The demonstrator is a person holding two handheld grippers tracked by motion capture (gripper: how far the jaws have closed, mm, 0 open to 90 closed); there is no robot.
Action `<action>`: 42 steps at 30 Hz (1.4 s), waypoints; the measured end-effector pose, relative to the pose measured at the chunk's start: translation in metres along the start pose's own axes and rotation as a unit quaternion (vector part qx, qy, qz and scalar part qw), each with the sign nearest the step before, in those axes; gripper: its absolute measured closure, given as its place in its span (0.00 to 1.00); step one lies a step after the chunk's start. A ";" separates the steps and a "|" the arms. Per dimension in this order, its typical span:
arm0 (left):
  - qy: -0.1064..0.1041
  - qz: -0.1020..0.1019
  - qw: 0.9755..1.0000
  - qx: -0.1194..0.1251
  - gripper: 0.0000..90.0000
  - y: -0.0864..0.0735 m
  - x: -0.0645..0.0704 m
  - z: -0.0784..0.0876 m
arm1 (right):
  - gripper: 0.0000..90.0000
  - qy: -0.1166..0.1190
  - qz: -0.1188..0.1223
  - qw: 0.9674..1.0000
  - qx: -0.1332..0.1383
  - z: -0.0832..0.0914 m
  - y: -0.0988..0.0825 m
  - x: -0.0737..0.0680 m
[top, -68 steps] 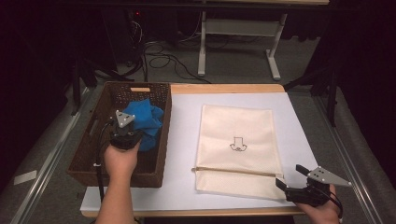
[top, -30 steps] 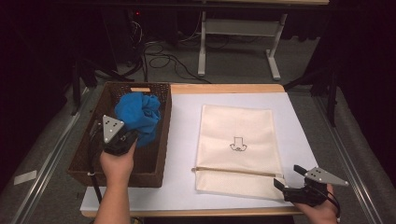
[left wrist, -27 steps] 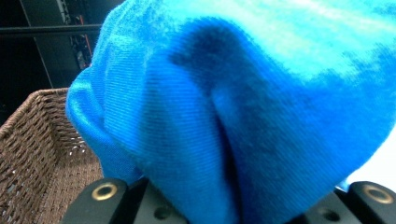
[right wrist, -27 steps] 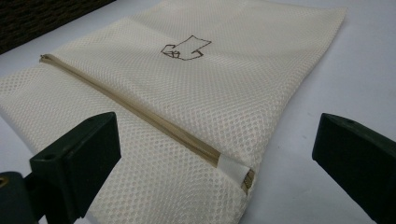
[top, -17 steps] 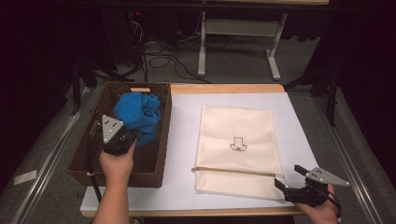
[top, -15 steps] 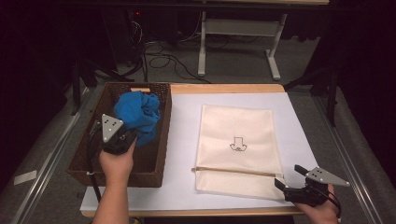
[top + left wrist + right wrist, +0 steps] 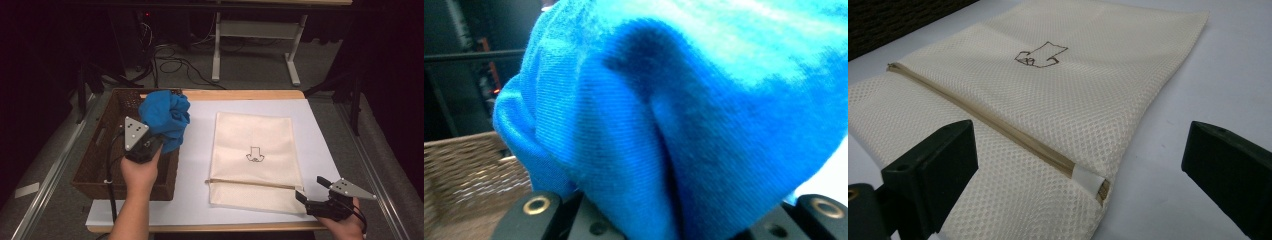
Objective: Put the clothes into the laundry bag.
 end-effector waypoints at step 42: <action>-0.150 -0.011 0.988 -0.013 0.87 -0.073 0.144 0.014 | 0.10 0.012 0.015 1.000 0.012 0.000 0.002 -0.005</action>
Point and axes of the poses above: each handheld gripper's, and its own axes: z roughly backward along the jaws, y roughly out of its top, x roughly to its right, the point moved 7 cm from there along -z, roughly forward along the jaws, and after that the axes turned 3 degrees about -y, right-handed, at the moved point
